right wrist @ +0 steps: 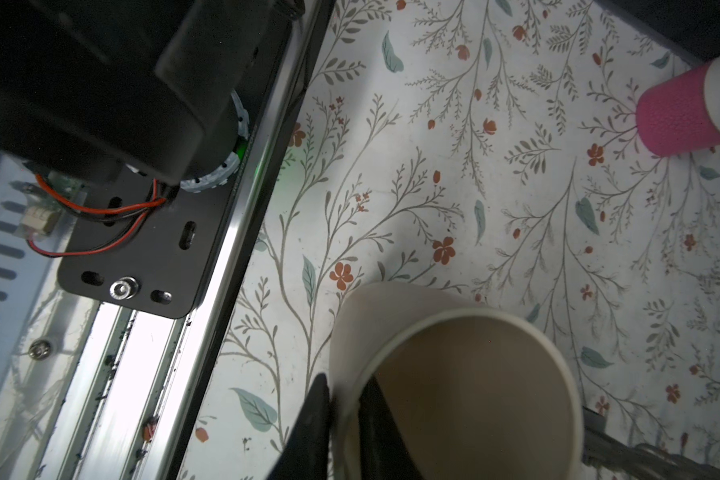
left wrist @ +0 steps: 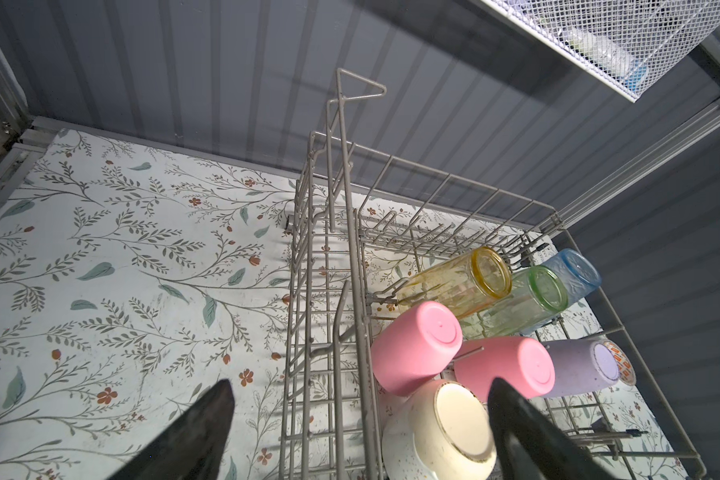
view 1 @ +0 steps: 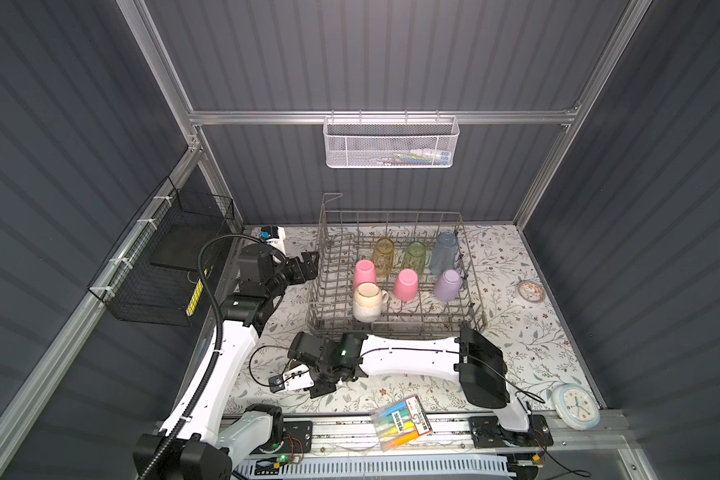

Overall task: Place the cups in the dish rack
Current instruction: 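Lower the right gripper into the beige paper cup and close on its rim, then lift the beige paper cup with the right gripper toward the left gripper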

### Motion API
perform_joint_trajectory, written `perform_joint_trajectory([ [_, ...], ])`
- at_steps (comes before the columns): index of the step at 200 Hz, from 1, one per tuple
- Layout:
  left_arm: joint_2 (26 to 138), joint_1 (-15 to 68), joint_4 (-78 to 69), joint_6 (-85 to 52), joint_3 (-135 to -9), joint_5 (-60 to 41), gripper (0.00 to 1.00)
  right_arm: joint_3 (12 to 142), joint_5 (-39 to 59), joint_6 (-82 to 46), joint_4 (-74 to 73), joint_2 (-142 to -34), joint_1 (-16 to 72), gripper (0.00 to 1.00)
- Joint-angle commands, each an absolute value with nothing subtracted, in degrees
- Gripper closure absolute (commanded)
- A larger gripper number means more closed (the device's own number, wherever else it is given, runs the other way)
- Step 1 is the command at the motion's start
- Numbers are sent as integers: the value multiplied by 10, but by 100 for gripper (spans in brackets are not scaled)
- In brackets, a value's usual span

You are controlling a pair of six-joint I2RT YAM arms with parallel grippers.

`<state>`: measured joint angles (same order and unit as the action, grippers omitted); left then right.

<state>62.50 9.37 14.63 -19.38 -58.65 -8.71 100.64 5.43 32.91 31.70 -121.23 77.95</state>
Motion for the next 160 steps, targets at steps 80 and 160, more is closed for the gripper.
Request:
perform_joint_trajectory([
  [80,623,86,136,-201,-577,-102,5,960,87,297,292,-1134,771,100],
  [160,611,86,97,-201,-566,-154,5,877,198,212,212,-995,712,100],
])
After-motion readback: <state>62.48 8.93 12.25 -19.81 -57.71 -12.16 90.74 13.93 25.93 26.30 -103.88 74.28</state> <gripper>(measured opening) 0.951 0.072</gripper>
